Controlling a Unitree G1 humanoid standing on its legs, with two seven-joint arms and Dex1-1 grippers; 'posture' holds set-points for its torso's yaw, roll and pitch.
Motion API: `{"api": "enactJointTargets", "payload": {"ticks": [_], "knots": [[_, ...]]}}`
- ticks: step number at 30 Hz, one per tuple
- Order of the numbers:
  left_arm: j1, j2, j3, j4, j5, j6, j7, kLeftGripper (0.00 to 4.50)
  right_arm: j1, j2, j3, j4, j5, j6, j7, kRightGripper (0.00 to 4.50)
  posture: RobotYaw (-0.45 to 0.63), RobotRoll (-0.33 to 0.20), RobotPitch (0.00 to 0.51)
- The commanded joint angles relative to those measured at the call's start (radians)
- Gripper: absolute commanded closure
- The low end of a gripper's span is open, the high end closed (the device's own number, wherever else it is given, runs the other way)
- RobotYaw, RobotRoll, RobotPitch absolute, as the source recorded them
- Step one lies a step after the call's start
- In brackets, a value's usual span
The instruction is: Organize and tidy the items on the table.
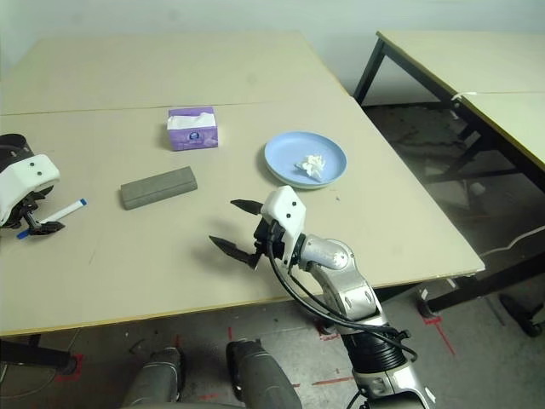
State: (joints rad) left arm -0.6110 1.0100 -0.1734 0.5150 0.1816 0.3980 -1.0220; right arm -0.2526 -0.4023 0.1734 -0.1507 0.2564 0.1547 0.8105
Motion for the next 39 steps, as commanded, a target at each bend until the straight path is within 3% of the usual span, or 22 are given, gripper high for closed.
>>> {"api": "enactJointTargets", "payload": {"ticks": [1,6,8,10,13,15,18,23,27,32,39], "knots": [[0.023,-0.004,0.004,-0.023,-0.012,0.022,-0.024,2.00,0.002,-0.006,-0.003,-0.008,-0.002,0.001,0.001,0.00,-0.14,0.000,0.137],[0.042,0.018,0.015,-0.127,-0.050,0.045,-0.095,3.82,0.009,-0.008,-0.004,-0.003,0.003,-0.007,0.009,0.00,-0.14,0.000,0.139],[0.053,0.033,0.035,-0.201,-0.091,0.056,-0.146,4.24,0.011,-0.012,-0.006,0.006,0.005,-0.018,0.019,0.00,-0.14,0.000,0.140],[0.064,0.049,0.056,-0.269,-0.135,0.074,-0.187,4.24,0.009,-0.013,-0.008,0.019,0.007,-0.030,0.030,0.00,-0.13,0.000,0.139],[0.072,0.043,0.152,-0.411,-0.285,0.175,-0.246,4.24,0.005,-0.013,-0.009,0.037,0.010,-0.046,0.045,0.00,-0.12,0.000,0.138],[0.050,0.017,0.235,-0.482,-0.391,0.271,-0.239,4.24,0.001,-0.009,-0.011,0.049,0.012,-0.053,0.050,0.00,-0.11,0.000,0.138],[-0.055,-0.081,0.459,-0.491,-0.540,0.409,-0.079,4.24,-0.008,0.001,-0.008,0.071,0.011,-0.066,0.054,0.00,-0.09,0.000,0.138],[-0.085,-0.145,0.730,-0.419,-0.550,0.399,0.244,4.24,-0.016,0.015,0.000,0.093,0.009,-0.080,0.063,0.00,-0.08,0.000,0.139],[-0.050,-0.136,0.874,-0.329,-0.519,0.280,0.435,4.24,-0.026,0.020,0.003,0.112,0.007,-0.089,0.075,0.00,-0.05,0.000,0.139],[0.052,-0.098,0.822,-0.266,-0.423,0.144,0.536,4.24,-0.044,0.025,0.006,0.130,0.004,-0.093,0.086,0.00,-0.05,0.000,0.138],[-0.016,-0.112,0.656,-0.137,-0.350,-0.036,0.573,4.24,-0.039,0.015,0.001,0.116,-0.001,-0.087,0.092,0.00,-0.08,0.000,0.132]]}}
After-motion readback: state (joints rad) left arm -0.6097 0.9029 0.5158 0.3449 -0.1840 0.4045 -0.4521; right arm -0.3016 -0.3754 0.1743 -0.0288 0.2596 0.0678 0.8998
